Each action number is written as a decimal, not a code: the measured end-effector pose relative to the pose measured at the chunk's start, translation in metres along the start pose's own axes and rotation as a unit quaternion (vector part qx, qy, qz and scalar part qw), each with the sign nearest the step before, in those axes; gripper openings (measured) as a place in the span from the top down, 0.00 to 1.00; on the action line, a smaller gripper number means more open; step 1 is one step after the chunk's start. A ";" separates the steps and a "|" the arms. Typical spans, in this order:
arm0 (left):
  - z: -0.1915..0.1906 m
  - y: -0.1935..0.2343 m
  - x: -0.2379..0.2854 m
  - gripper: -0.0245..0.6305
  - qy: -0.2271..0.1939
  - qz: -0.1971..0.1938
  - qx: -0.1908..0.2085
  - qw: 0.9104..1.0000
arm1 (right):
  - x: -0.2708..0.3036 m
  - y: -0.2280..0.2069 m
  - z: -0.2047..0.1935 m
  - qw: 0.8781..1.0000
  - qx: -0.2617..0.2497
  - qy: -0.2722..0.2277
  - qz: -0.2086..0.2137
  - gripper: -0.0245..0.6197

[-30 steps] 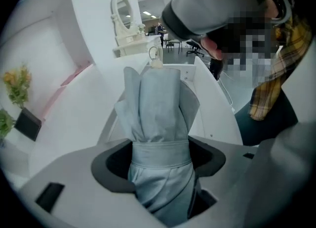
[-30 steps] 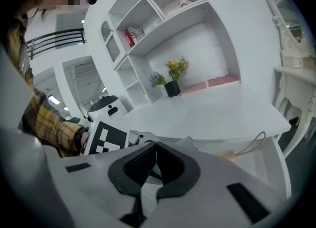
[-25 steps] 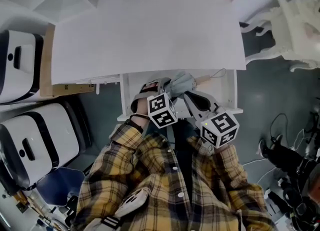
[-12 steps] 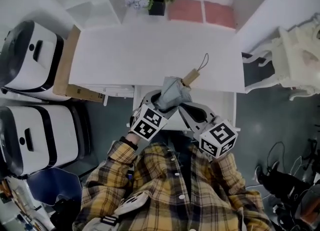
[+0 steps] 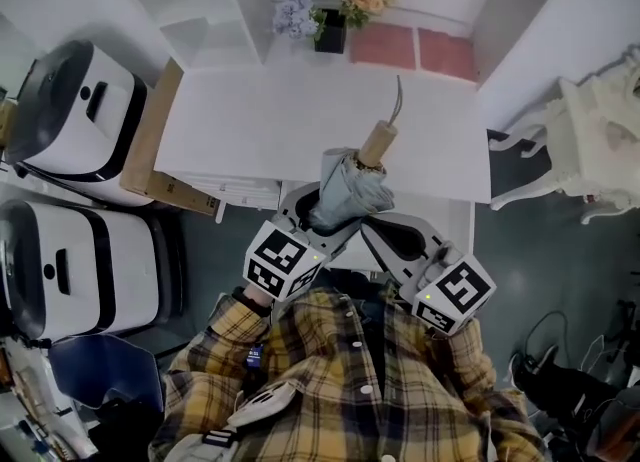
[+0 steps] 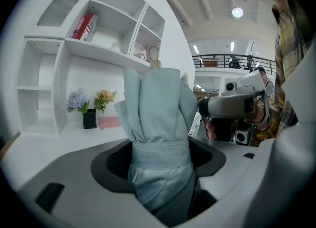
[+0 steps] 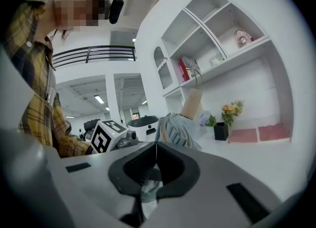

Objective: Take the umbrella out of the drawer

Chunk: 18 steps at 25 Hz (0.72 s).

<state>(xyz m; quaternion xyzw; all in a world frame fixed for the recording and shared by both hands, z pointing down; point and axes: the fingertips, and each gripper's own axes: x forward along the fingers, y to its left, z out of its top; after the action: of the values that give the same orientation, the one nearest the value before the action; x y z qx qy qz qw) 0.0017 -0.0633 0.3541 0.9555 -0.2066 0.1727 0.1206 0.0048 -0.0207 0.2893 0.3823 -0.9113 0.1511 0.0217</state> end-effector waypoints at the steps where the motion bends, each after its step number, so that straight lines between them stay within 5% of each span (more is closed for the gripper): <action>1: 0.006 -0.002 -0.004 0.47 -0.009 -0.002 -0.007 1.000 | -0.003 0.001 0.003 1.000 -0.002 -0.003 0.004 0.93; 9: 0.045 -0.006 -0.021 0.47 -0.066 -0.018 -0.009 0.998 | -0.019 -0.015 0.017 0.999 -0.009 -0.032 -0.027 0.94; 18: 0.044 -0.014 -0.037 0.47 -0.074 -0.030 -0.013 0.997 | -0.019 -0.028 0.000 0.998 0.012 -0.014 -0.055 0.94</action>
<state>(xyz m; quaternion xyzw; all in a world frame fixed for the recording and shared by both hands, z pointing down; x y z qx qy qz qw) -0.0116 -0.0512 0.2972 0.9696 -0.1888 0.0954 0.1229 0.0377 -0.0265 0.2939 0.4339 -0.8875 0.1550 0.0124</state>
